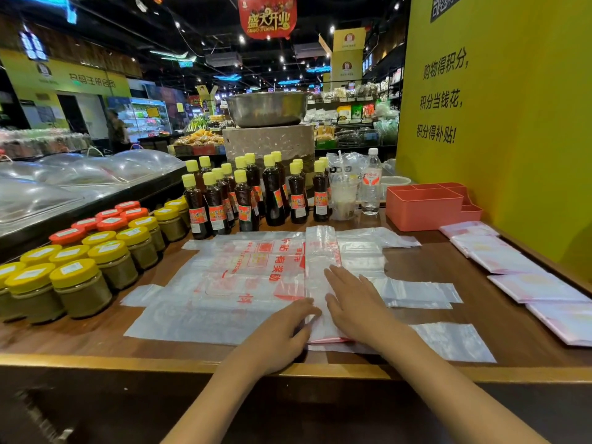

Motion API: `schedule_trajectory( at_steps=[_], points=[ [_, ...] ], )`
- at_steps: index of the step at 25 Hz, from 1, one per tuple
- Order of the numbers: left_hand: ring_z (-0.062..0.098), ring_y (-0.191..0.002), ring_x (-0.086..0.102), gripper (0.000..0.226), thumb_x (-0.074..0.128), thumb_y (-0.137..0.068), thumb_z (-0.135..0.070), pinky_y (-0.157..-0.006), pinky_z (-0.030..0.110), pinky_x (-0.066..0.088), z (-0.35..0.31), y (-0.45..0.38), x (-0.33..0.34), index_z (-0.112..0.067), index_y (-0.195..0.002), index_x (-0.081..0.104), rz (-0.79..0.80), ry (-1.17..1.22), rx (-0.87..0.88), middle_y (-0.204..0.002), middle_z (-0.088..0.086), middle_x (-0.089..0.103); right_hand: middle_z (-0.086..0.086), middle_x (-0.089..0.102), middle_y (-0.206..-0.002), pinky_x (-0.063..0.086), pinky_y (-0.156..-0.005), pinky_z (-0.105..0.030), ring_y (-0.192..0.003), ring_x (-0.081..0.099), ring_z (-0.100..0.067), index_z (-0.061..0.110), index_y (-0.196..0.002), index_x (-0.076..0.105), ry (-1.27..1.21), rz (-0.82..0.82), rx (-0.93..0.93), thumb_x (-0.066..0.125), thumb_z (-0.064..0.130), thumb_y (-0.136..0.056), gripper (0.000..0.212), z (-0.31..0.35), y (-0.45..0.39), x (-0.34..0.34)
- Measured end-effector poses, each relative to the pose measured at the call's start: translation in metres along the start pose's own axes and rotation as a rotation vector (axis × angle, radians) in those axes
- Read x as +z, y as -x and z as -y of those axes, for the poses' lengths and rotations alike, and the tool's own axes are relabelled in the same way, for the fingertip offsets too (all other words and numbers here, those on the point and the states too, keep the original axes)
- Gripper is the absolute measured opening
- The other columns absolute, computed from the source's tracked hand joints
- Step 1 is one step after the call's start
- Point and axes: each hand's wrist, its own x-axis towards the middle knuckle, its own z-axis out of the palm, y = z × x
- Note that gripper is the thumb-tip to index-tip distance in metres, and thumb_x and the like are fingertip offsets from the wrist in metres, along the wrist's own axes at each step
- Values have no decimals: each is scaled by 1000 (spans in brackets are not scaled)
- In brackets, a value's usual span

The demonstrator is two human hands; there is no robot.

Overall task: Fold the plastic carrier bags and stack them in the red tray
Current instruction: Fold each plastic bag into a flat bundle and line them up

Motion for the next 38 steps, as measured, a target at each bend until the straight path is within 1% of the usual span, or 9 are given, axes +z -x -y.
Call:
schedule_trajectory(
  at_steps=[5,11,18,21,24,27,30,34,38],
  points=[
    [2,-151,1,54,31,-108,-34,-115,18,-3,-3,-3,-2,-31,-159,15,75,-194,62,-166,-15,3,0,0,-169,0,-125,-44,-155,2,-17,20,-161,4,118,206,67,18,47,-108,62,-13,16,8],
    [7,-152,7,56,36,-104,-38,-121,29,4,0,-14,-3,-29,-157,23,65,-338,58,-165,-10,16,2,-9,-168,-11,-124,-49,-155,-8,-15,22,-161,-4,171,256,61,9,50,-106,63,-15,14,12],
    [2,-151,-4,61,28,-106,-44,-122,29,-6,8,-33,-9,-29,-160,3,171,-350,99,-167,-10,-2,3,-9,-168,-16,-121,-51,-155,-9,-14,22,-161,-5,197,273,84,7,50,-106,63,-13,13,9],
    [0,-150,-7,76,29,-99,-66,-124,33,-6,13,-32,-3,-32,-159,-1,170,-366,98,-166,-14,-6,3,5,-169,-15,-121,-51,-155,2,-14,24,-161,8,148,238,69,13,50,-106,61,-14,15,3],
    [1,-150,-5,100,35,-81,-88,-119,28,-8,12,-32,-2,-38,-158,-3,179,-362,75,-163,-21,-9,6,34,-161,-7,-123,-45,-151,21,-15,32,-152,35,-166,1,134,26,37,-109,44,-21,22,-7],
    [6,-151,4,99,42,-76,-90,-121,34,3,13,-31,-2,-46,-156,4,134,-315,53,-164,-21,-1,4,42,-155,22,-124,-43,-148,27,-21,36,-145,46,-431,-234,276,41,12,-106,46,-32,23,-9],
    [7,-151,8,82,43,-84,-82,-120,34,6,10,-27,-4,-52,-153,9,120,-228,60,-164,-22,4,5,44,-153,34,-119,-42,-145,34,-22,40,-142,49,-417,-145,244,48,10,-103,49,-32,23,-3],
    [6,-150,13,69,37,-90,-75,-120,33,10,9,-26,-5,-52,-152,16,90,-180,50,-163,-21,13,9,41,-156,28,-120,-38,-145,35,-16,39,-144,49,-394,-52,98,46,12,-104,48,-32,20,2],
    [0,-140,25,70,40,-90,-74,-116,31,19,9,-22,-5,-46,-153,26,50,-151,98,-157,-26,24,5,51,-149,31,-117,-34,-139,42,-17,32,-137,59,-280,-41,30,45,5,-100,48,-28,19,-1]
  ],
)
